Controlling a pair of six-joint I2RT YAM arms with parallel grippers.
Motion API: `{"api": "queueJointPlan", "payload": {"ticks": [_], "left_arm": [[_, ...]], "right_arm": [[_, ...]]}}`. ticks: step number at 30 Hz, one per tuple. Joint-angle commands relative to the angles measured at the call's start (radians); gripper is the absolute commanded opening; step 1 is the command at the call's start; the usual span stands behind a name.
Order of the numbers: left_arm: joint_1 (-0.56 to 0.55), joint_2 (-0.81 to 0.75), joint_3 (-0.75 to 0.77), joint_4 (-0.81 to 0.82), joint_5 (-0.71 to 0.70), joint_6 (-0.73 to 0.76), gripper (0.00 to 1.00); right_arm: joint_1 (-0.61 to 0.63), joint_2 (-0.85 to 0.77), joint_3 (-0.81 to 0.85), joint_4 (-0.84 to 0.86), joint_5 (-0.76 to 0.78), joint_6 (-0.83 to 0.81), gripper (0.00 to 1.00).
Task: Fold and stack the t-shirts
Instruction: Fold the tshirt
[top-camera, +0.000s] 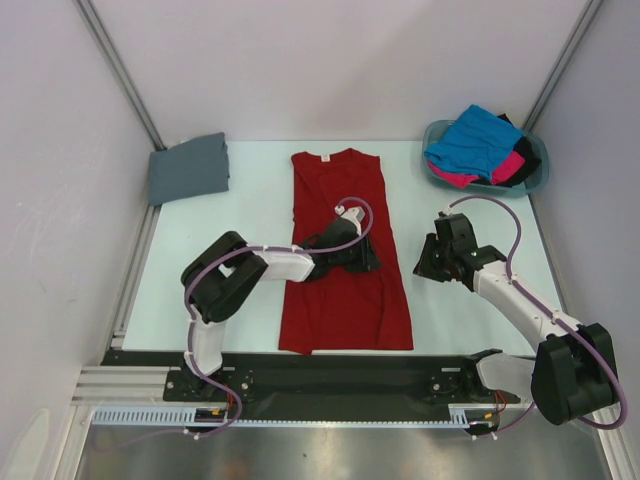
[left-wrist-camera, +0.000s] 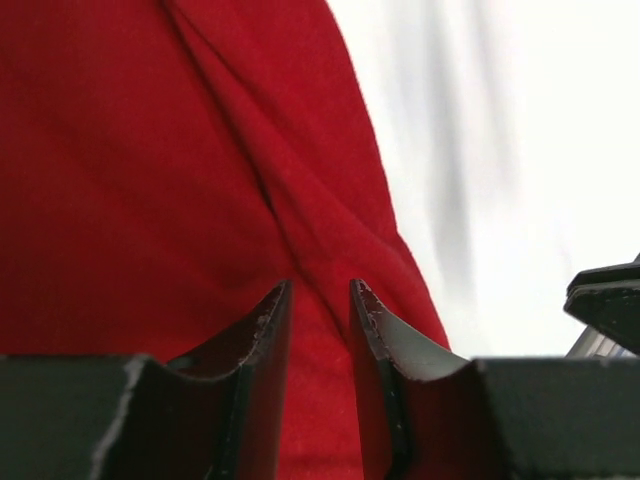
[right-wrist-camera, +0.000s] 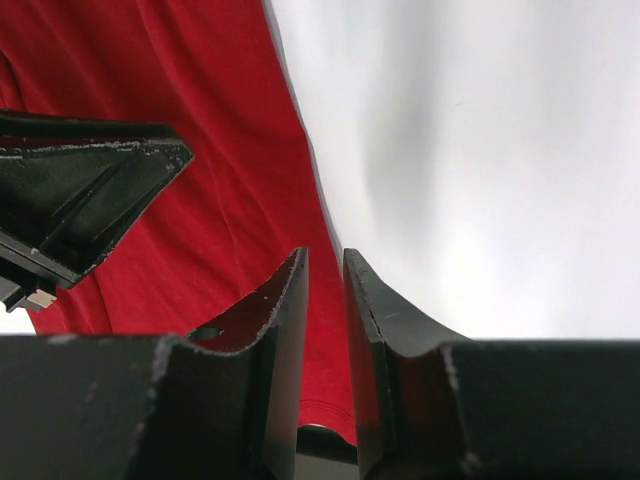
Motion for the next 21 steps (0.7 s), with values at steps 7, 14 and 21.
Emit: {"api": "queueJointPlan", "payload": {"ticks": [7,14,21], "left_arm": [[-0.006,0.036,0.065,0.029,0.029,-0.023,0.32],[-0.006,0.044,0.068,0.025,0.027,-0.023,0.31],[-0.006,0.076,0.088,0.045,0.058,-0.034,0.14]], "right_arm": [[-0.004,-0.002,-0.002,0.024,-0.001,-0.007,0.26],[-0.004,0.002,-0.005,0.024,-0.004,-0.006,0.26],[-0.006,0.005,-0.007,0.025,-0.004,-0.009,0.26]]}}
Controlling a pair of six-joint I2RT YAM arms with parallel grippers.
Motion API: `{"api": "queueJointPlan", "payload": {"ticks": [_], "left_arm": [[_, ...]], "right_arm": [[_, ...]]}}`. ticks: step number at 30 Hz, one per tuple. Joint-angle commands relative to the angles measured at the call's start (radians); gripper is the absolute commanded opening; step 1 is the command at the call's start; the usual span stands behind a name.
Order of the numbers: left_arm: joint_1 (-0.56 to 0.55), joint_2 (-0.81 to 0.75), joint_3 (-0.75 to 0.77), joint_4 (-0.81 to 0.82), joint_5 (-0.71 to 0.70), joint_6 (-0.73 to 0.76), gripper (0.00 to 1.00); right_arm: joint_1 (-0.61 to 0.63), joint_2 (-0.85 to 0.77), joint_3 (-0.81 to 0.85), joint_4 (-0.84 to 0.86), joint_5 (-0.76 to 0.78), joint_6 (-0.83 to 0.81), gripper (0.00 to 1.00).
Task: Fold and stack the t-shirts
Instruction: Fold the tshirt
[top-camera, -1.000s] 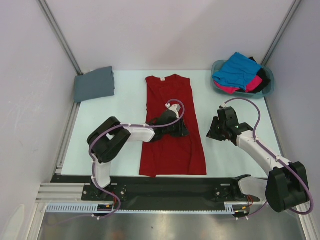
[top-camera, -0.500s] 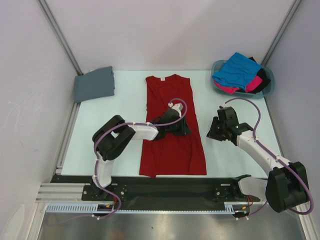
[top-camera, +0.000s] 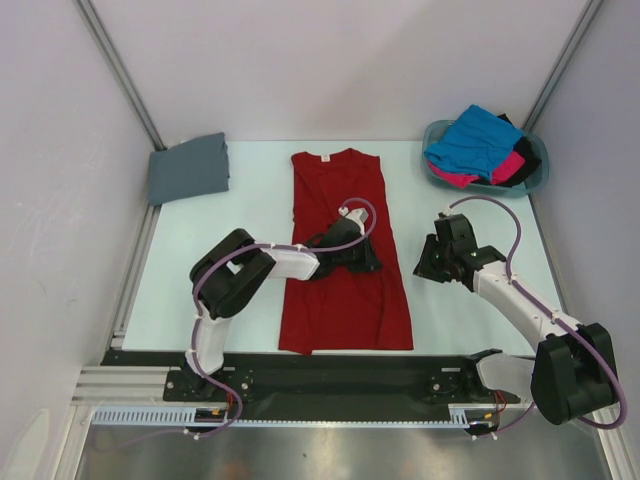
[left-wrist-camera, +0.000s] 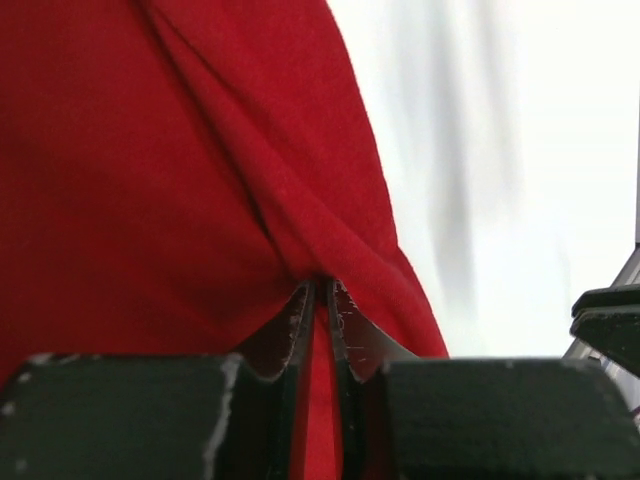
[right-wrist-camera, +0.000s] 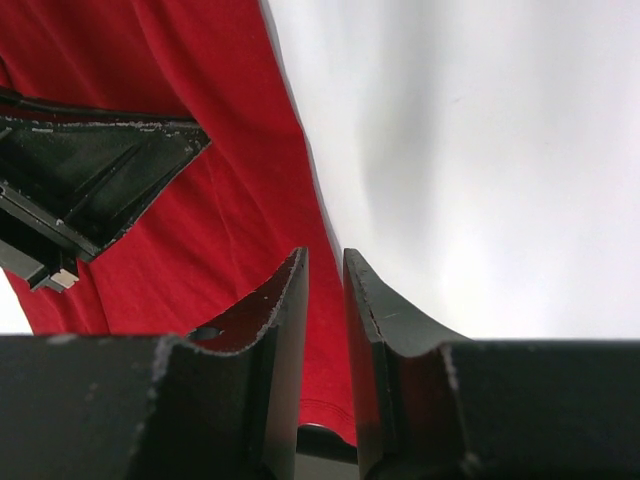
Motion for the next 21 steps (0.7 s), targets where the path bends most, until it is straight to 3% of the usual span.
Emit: {"api": "queueJointPlan", "payload": {"ticks": [1,4,5,11,21], "left_arm": [[-0.006,0.022,0.050,0.046,0.034,-0.019,0.13],[-0.006,0.042,0.062,0.058,0.054,-0.029,0.08],[-0.006,0.042,0.062,0.063,0.057,-0.034,0.01],[-0.006,0.002,0.056,0.043,0.051,-0.016,0.00],[-0.006,-0.157,0.045,-0.175,-0.048,0.020,0.01]], "right_arm": [[-0.005,0.002,-0.002,0.023,-0.002,-0.010,0.26],[-0.003,-0.001,-0.002,0.020,-0.001,-0.012,0.26],[-0.005,0.001,0.000,0.020,-0.002,-0.012,0.26],[-0.005,0.002,-0.004,0.024,-0.004,-0.006,0.26],[-0.006,-0.001,-0.005,0.029,-0.010,-0.004,0.26]]}}
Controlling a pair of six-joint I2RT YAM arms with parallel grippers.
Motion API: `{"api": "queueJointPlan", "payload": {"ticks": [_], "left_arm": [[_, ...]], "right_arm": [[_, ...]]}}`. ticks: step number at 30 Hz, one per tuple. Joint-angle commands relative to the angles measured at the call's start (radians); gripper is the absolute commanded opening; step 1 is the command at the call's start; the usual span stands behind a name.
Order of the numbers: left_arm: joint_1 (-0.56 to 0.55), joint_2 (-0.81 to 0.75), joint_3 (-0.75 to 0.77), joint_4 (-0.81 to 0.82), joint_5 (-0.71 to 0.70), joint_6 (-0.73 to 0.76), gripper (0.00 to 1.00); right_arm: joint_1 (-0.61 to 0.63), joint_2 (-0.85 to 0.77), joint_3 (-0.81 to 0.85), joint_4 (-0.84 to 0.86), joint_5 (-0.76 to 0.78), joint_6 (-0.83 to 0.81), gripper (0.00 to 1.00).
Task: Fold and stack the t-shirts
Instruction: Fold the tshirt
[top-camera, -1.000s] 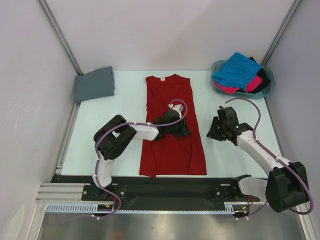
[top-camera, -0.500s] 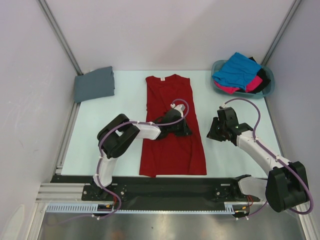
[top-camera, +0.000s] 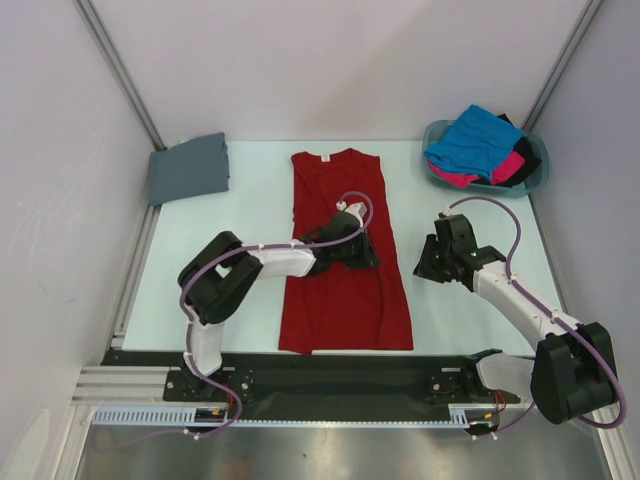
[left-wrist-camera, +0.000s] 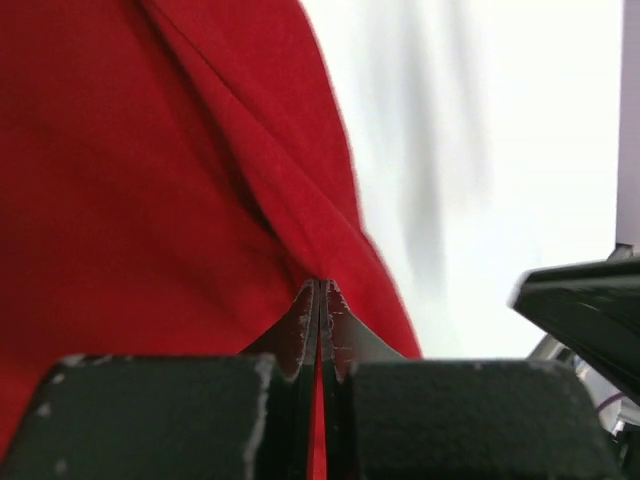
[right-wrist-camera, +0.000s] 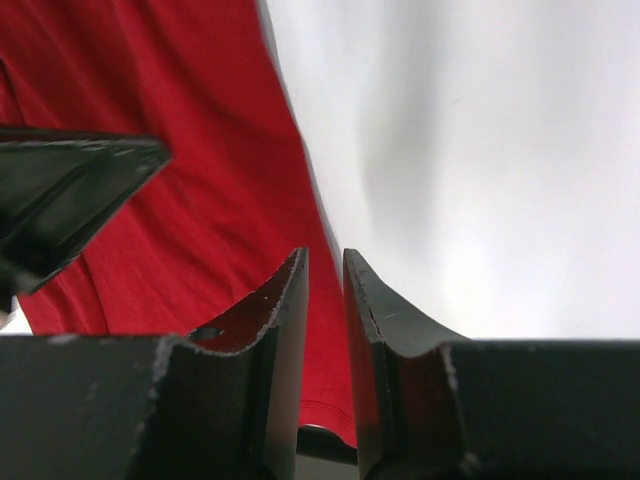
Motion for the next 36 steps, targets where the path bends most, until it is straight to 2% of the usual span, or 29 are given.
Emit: {"api": "queueJointPlan", "payload": {"ticks": [1,9,17,18,19,20,22,25,28,33,36], "left_arm": [[-0.007,-0.112,0.011,-0.078,-0.044,0.030,0.00],[-0.010,-0.171,-0.054,-0.151,-0.086,-0.002,0.00],[-0.010,-0.116,-0.108,-0.164,-0.084,-0.043,0.00],[-0.012,-0.103,-0.108,-0.164,-0.078,-0.044,0.06],[-0.012,-0.093,-0.102,-0.161,-0.057,-0.044,0.38],[-0.012,-0.086,-0.100,-0.152,-0.050,-0.042,0.56],[-0.015,-0.083,-0.109,-0.129,-0.040,-0.037,0.83],[-0.026,-0.110,-0.118,-0.099,-0.024,-0.024,0.96],[-0.042,-0.142,-0.127,-0.104,-0.004,-0.011,0.99],[-0.085,-0.200,-0.189,-0.089,0.080,-0.010,0.98],[-0.119,-0.233,-0.244,-0.072,0.104,-0.011,0.92]], "right_arm": [[-0.004,-0.006,-0.003,0.029,-0.006,-0.004,0.26],[-0.006,-0.006,-0.007,0.032,-0.012,-0.001,0.26],[-0.004,-0.012,-0.010,0.032,-0.012,-0.001,0.25],[-0.004,-0.013,-0.013,0.029,-0.011,-0.001,0.25],[-0.003,-0.013,-0.014,0.031,-0.011,-0.001,0.26],[-0.004,-0.015,-0.015,0.029,-0.011,-0.001,0.25],[-0.004,-0.018,-0.014,0.029,-0.011,0.001,0.25],[-0.004,-0.021,-0.015,0.024,-0.011,-0.001,0.26],[-0.003,-0.024,-0.015,0.026,-0.015,0.002,0.26],[-0.001,-0.030,-0.023,0.031,-0.020,0.010,0.25],[0.003,-0.041,-0.030,0.035,-0.023,0.017,0.25]]}}
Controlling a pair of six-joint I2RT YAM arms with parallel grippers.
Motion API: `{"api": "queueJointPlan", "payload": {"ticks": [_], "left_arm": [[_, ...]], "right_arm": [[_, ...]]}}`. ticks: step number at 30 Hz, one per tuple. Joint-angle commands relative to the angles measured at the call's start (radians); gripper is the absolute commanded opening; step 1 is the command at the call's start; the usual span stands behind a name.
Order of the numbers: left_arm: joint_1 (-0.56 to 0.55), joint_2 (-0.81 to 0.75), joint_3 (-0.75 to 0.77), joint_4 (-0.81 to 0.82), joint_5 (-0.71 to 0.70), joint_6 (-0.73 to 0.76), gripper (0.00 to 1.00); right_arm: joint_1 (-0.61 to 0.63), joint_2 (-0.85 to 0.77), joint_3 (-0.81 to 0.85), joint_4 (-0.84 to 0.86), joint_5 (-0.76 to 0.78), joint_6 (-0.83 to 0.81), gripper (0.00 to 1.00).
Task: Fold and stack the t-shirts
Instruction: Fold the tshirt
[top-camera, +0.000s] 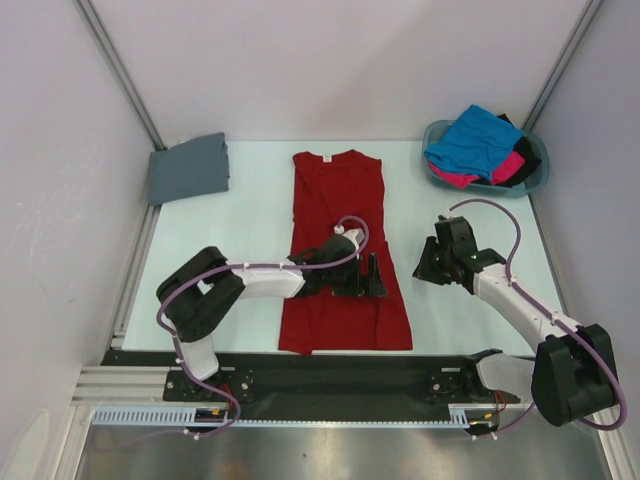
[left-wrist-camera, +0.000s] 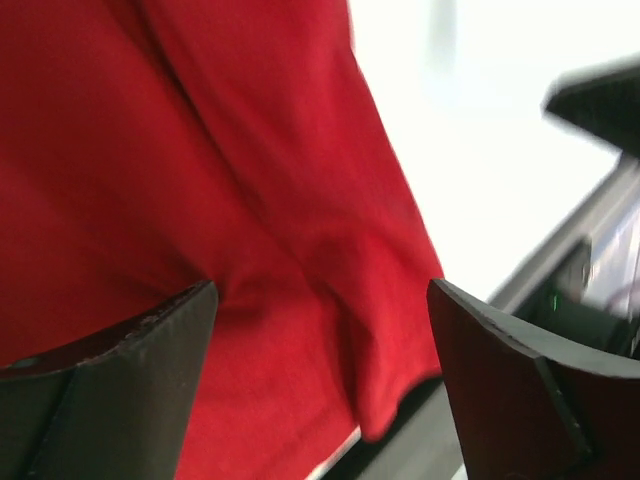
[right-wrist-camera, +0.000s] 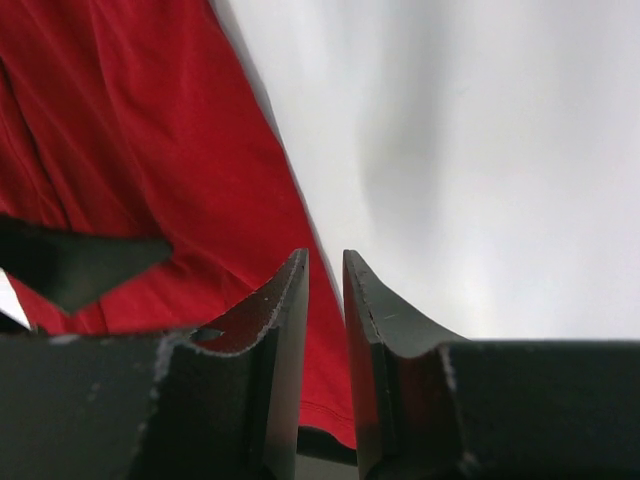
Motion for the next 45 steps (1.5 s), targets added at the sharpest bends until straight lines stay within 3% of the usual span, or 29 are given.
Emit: {"api": "queueJointPlan", "payload": {"ticks": [1,9,12,14,15,18,32,37,45], "left_arm": [[-0.051,-0.084,-0.069,0.008,0.074,0.013,0.91],[-0.122,-0.145,-0.156,0.066,0.050,-0.025,0.64],[-0.130,-0.141,-0.152,0.091,0.045,-0.034,0.49],[-0.131,-0.134,-0.145,0.106,0.045,-0.039,0.45],[-0.131,-0.124,-0.141,0.118,0.047,-0.039,0.35],[-0.134,-0.098,-0.123,0.141,0.067,-0.051,0.27],[-0.156,-0.010,-0.086,0.152,0.082,-0.063,0.27],[-0.156,-0.004,-0.079,0.149,0.082,-0.060,0.00],[-0.169,-0.055,-0.069,0.085,0.079,-0.048,0.00]], "right_arm": [[0.005,-0.037,-0.018,0.022,-0.006,0.021,0.25],[0.048,-0.085,-0.036,0.010,0.014,0.054,0.25],[0.062,-0.103,-0.039,0.003,0.026,0.061,0.25],[0.071,-0.105,-0.038,-0.007,0.032,0.064,0.25],[0.073,-0.109,-0.036,-0.009,0.034,0.064,0.26],[0.077,-0.115,-0.035,-0.017,0.034,0.063,0.26],[0.082,-0.120,-0.042,-0.027,0.034,0.049,0.26],[0.080,-0.116,-0.045,-0.024,0.034,0.049,0.26],[0.079,-0.115,-0.047,-0.021,0.034,0.052,0.26]]}}
